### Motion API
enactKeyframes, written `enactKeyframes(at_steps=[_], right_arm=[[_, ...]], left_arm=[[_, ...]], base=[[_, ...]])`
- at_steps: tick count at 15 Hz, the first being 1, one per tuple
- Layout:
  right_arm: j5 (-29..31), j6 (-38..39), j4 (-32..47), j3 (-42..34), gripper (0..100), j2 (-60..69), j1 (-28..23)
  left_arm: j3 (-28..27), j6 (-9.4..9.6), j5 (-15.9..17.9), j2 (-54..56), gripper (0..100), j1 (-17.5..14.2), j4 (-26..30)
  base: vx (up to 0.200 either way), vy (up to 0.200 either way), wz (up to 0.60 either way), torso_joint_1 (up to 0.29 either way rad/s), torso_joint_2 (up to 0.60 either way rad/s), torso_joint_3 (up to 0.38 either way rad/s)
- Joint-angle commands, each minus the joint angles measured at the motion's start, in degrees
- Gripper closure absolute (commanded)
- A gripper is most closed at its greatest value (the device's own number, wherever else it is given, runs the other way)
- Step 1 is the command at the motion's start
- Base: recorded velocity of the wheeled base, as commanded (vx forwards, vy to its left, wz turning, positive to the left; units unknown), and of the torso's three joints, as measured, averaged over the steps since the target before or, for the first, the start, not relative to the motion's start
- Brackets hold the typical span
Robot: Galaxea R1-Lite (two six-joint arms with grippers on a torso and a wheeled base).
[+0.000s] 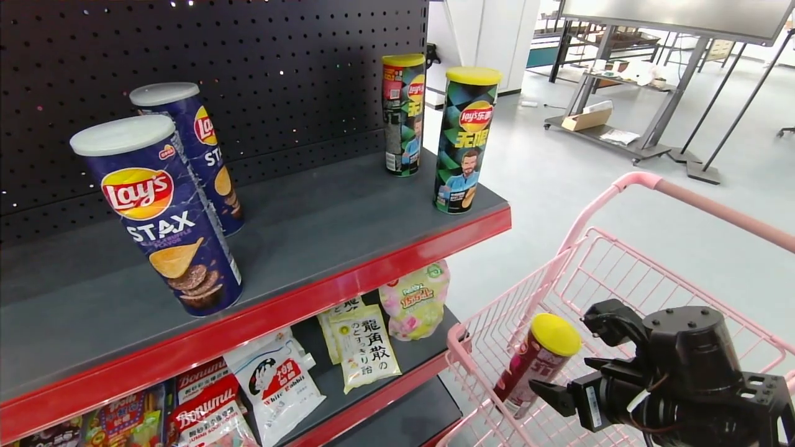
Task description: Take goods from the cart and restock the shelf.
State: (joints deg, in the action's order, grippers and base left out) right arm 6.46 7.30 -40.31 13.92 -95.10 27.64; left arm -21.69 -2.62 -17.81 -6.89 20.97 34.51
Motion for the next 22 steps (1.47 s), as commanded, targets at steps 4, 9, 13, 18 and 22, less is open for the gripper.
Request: enactKeyframes(at_steps=[4,9,13,18,22], right_arm=[[0.22,2.37,-5.39,1.63,0,-6.94,-3.64],[1.19,2.98,-15.94,-0.21,0,-12.57,-3.29],[1.89,4.48,-21.03,-1.09,0,-15.91,-1.18],[4.79,5.35,-31.84,-2.67,0,-23.29,0.66],[5.05,5.09,-34.30,-3.73,0,-24.26,0.49]], left_arm=[[-0.20,-0.02,-0.03,-0.14,0,-0.05,-0.06],[-0.11,-0.02,-0.03,-0.14,0,-0.05,-0.06],[0.07,-0.02,-0.03,-0.14,0,-0.05,-0.06],[-0.11,-0.02,-0.03,-0.23,0,-0.05,-0.06],[0.07,-0.02,0.06,-0.23,0,-0.05,-0.06]], base=[[0.000,0.000,0.00,0.000,0.00,0.000],[0.000,0.000,0.00,0.000,0.00,0.000],[0.000,0.000,0.00,0.000,0.00,0.000],[0.000,0.000,0.00,0.000,0.00,0.000],[0.000,0.000,0.00,0.000,0.00,0.000]])
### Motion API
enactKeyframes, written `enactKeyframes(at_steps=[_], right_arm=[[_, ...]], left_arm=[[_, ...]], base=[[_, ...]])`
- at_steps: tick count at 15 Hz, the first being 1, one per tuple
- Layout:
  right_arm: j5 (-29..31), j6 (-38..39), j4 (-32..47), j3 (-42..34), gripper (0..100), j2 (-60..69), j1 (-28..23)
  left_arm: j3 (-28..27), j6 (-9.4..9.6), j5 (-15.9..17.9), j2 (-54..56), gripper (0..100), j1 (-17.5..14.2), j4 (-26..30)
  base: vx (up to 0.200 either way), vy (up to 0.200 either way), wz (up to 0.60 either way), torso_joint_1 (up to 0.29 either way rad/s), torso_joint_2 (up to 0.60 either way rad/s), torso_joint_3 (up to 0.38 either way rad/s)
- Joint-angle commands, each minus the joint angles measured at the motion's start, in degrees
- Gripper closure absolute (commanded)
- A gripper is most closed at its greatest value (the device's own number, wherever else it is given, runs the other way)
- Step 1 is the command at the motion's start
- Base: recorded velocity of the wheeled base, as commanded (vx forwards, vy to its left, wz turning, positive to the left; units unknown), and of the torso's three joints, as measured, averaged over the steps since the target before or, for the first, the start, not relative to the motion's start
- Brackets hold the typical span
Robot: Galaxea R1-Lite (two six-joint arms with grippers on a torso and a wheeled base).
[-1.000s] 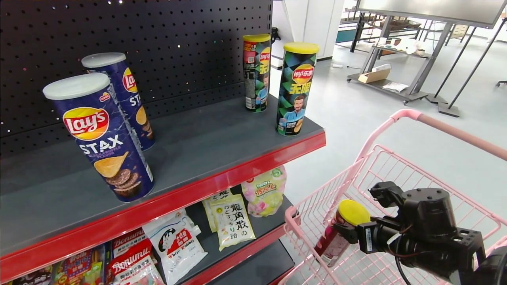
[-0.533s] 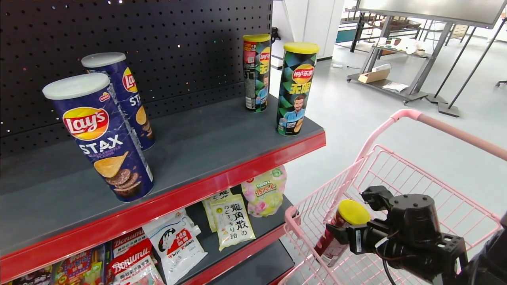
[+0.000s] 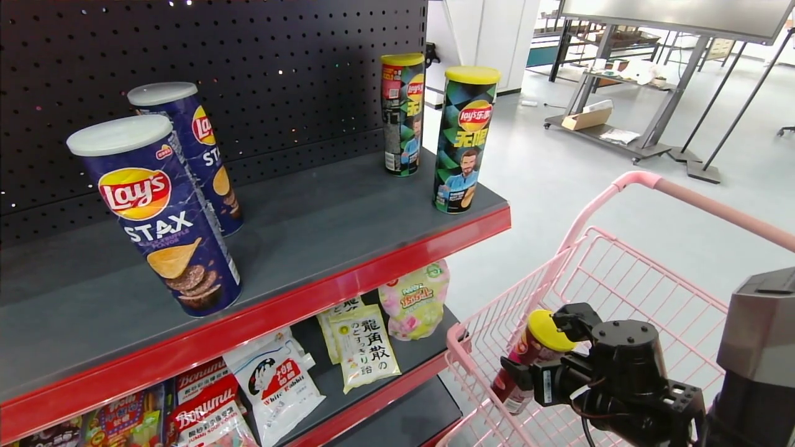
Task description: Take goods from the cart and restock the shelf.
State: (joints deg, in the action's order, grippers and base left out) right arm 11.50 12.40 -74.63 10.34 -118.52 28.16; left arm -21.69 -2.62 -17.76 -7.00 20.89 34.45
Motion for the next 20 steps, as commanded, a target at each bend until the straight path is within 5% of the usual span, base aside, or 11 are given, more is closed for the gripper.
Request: enactKeyframes(at_steps=[1,9,10,15,20], right_arm=[[-0.25,-0.18,0.01,-0.23,0,-0.49,-0.21],[0.11,-0.44,-0.34,3.02,0,-2.95,-3.20],[0.11,-0.44,-0.34,3.46,100,-3.30,-3.29],[0.98,-0.88,-0.43,3.29,100,-2.24,-2.41],[3.97,-15.74,0.80,1.70,100,17.18,-3.46]], left_arm=[[0.15,-0.02,0.01,-0.12,0,0.02,0.00],[0.33,-0.02,0.10,-0.12,0,0.02,0.09],[0.42,-0.02,0.18,-0.12,0,0.02,0.09],[0.42,-0.02,0.27,-0.12,0,0.11,0.00],[0.33,-0.02,0.62,-0.30,0,0.20,-0.09]], base=[[0.000,0.000,0.00,0.000,0.00,0.000],[0.000,0.000,0.00,0.000,0.00,0.000],[0.000,0.000,0.00,0.000,0.00,0.000],[0.000,0.000,0.00,0.000,0.00,0.000],[0.000,0.000,0.00,0.000,0.00,0.000]])
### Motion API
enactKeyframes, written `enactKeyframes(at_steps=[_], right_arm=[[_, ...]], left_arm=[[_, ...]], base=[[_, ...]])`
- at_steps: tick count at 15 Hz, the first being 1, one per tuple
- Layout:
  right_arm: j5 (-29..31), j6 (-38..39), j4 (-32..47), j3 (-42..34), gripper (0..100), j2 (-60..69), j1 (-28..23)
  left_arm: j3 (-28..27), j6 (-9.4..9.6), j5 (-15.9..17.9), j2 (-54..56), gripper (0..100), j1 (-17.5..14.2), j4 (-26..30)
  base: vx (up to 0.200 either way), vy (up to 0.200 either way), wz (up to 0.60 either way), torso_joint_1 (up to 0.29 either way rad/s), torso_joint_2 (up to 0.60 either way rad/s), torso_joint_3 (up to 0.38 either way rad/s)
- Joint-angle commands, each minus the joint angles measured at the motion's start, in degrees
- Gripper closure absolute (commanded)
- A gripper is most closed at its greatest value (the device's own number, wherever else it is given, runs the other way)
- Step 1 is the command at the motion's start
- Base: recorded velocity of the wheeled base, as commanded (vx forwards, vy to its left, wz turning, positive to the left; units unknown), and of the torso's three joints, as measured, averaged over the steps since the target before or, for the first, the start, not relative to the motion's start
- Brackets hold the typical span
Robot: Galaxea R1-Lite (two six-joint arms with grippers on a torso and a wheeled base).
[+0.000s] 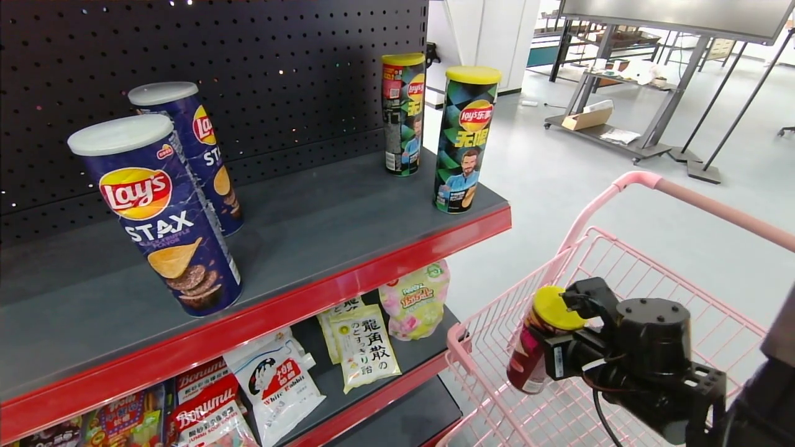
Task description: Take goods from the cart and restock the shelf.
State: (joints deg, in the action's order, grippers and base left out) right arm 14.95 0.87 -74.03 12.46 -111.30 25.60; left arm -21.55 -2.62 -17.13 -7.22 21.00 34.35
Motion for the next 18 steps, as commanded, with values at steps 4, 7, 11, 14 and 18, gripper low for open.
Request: enactKeyframes(at_steps=[4,7,11,14,18], right_arm=[[-0.18,-10.71,0.21,2.13,100,15.59,-6.97],[-0.18,-10.71,0.29,4.06,100,17.17,-7.23],[-0.18,-10.27,12.95,8.11,100,25.52,-7.32],[-0.18,-9.57,24.46,9.69,100,32.90,-7.93],[-0.18,-7.63,46.35,13.29,100,46.52,-9.69]], left_arm=[[0.37,-0.02,1.31,0.27,0,0.00,0.01],[0.20,-0.02,1.22,0.54,0,0.00,0.01],[-0.33,0.07,0.87,1.77,0,0.00,0.19],[-0.24,0.86,1.04,2.03,0,0.00,0.10],[-0.16,1.04,1.22,2.03,0,0.00,0.01]], base=[[0.000,0.000,0.00,0.000,0.00,0.000],[0.000,0.000,0.00,0.000,0.00,0.000],[0.000,0.000,0.00,0.000,0.00,0.000],[0.000,0.000,0.00,0.000,0.00,0.000],[0.000,0.000,0.00,0.000,0.00,0.000]])
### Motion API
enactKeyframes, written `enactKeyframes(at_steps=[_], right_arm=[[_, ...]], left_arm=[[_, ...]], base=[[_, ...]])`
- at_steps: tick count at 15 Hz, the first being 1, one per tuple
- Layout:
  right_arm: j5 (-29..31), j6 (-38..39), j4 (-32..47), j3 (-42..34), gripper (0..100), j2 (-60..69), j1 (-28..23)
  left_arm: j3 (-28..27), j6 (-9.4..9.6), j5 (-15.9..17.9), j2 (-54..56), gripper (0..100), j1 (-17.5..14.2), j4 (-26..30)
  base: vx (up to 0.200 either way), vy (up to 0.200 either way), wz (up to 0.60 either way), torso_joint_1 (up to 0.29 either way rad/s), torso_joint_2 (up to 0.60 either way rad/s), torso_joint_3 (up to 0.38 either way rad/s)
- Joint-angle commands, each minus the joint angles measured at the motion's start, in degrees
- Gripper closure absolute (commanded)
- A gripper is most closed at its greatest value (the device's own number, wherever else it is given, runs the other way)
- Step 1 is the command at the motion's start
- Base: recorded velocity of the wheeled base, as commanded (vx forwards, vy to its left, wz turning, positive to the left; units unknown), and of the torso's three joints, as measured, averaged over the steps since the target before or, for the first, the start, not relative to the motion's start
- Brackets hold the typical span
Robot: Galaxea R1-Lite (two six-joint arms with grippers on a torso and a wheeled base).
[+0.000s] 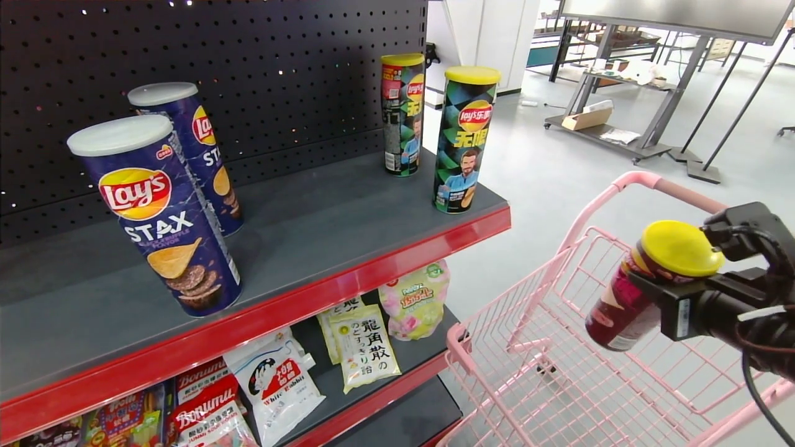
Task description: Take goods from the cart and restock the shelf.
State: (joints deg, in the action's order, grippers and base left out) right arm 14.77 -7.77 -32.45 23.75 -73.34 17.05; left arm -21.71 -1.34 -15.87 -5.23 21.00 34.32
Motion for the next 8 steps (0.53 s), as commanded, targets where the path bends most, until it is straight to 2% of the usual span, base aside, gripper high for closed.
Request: enactKeyframes(at_steps=[1,5,6,8], right_arm=[[0.69,1.00,11.71,2.09,100,13.66,-4.40],[0.52,0.73,32.72,4.29,100,29.31,-6.24],[0.69,0.73,35.44,4.73,100,31.77,-6.24],[0.78,0.73,36.49,4.64,100,34.23,-7.12]], left_arm=[[0.35,0.73,-0.04,0.13,0,0.00,-0.83],[2.11,2.84,-0.04,0.40,0,0.00,-4.61],[2.46,3.89,-0.04,0.66,0,0.00,-5.40],[2.99,4.24,0.14,0.92,0,0.09,-5.84]], base=[[0.000,0.000,0.00,0.000,0.00,0.000],[0.000,0.000,0.00,0.000,0.00,0.000],[0.000,0.000,0.00,0.000,0.00,0.000],[0.000,0.000,0.00,0.000,0.00,0.000]])
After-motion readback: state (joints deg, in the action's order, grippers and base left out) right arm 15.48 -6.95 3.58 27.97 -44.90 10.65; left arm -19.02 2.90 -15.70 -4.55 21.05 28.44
